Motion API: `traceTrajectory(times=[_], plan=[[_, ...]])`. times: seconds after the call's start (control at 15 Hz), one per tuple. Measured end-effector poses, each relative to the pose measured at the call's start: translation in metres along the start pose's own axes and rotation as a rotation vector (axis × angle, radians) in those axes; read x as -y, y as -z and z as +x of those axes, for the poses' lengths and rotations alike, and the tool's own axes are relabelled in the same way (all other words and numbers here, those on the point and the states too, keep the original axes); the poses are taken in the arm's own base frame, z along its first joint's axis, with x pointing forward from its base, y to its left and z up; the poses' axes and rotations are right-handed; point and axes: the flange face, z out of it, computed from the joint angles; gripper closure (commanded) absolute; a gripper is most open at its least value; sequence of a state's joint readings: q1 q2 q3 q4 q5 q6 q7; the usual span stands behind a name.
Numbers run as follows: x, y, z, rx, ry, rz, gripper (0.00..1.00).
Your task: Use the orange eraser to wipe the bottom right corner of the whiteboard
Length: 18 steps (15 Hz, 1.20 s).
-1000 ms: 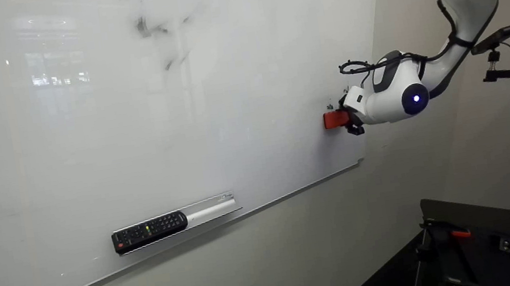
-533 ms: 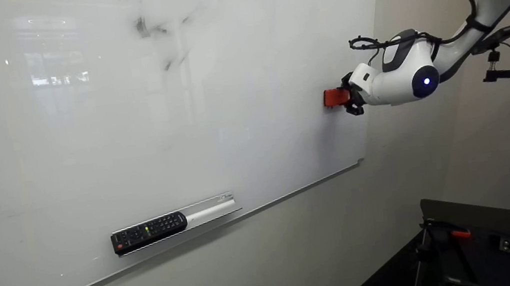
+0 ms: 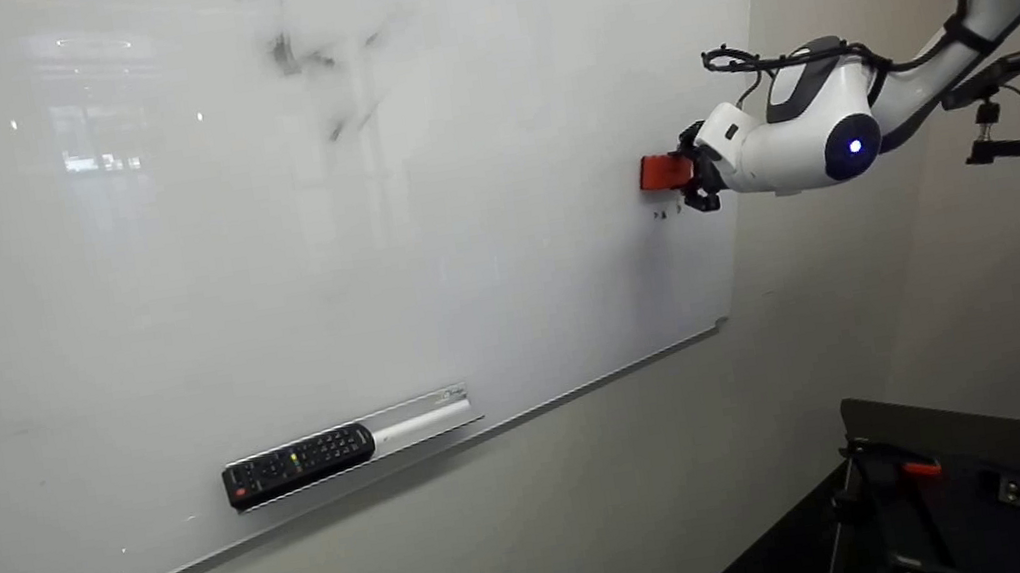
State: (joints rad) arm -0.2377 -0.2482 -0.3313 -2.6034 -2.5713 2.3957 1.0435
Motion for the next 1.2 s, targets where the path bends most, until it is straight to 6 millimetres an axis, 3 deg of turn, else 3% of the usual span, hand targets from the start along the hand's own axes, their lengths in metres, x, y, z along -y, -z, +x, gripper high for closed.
traceTrajectory(times=[0.27,0.87,1.2], plan=[[0.022,-0.003,0.009,0.011,0.02,0.038,0.7],[0.096,-0.01,0.03,0.008,0.127,0.175,0.7],[0.117,-0.012,0.04,0.006,0.179,0.217,0.7]])
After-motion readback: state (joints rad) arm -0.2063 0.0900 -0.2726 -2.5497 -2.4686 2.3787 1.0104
